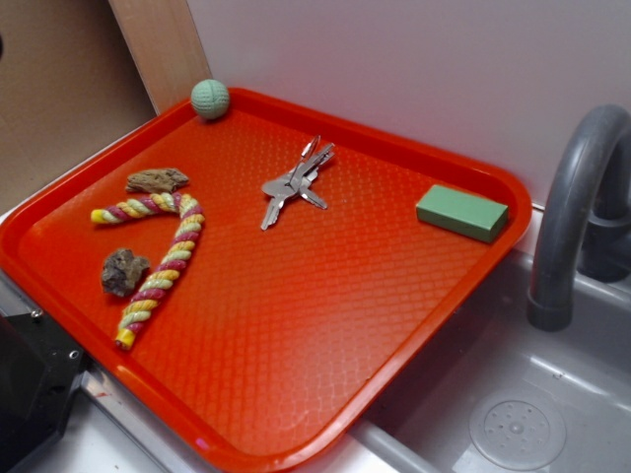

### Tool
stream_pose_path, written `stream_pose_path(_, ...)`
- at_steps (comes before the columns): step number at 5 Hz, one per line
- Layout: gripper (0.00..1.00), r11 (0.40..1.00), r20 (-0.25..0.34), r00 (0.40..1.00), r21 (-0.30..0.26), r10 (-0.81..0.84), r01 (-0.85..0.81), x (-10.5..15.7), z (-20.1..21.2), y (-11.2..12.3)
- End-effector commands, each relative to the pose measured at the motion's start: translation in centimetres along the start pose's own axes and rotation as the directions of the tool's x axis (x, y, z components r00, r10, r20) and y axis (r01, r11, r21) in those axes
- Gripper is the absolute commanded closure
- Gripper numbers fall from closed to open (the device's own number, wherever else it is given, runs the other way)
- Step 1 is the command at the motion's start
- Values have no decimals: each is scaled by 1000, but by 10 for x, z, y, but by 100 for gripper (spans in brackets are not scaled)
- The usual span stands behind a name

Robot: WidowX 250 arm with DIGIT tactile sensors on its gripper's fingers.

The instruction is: Grab the silver keys.

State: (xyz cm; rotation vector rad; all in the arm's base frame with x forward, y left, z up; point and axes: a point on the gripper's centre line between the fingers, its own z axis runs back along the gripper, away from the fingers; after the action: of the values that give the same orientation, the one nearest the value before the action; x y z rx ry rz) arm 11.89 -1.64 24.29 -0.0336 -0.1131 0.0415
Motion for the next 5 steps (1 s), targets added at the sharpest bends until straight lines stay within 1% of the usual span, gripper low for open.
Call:
stream_pose_path(1, 0, 1000, 0, 1000, 0, 0, 0, 0, 0, 0)
stream_pose_path(2, 0, 989, 105, 984, 16, 145, -147, 47, -31, 0)
stream_pose_path(3, 0, 950, 210, 930, 19, 300, -311, 94, -62, -10)
stream_pose_path(4, 0, 938, 316, 893, 26, 321, -346, 134, -91, -16)
stream_pose_path(5, 0, 925, 352, 872, 39, 341, -377, 163, -120, -14)
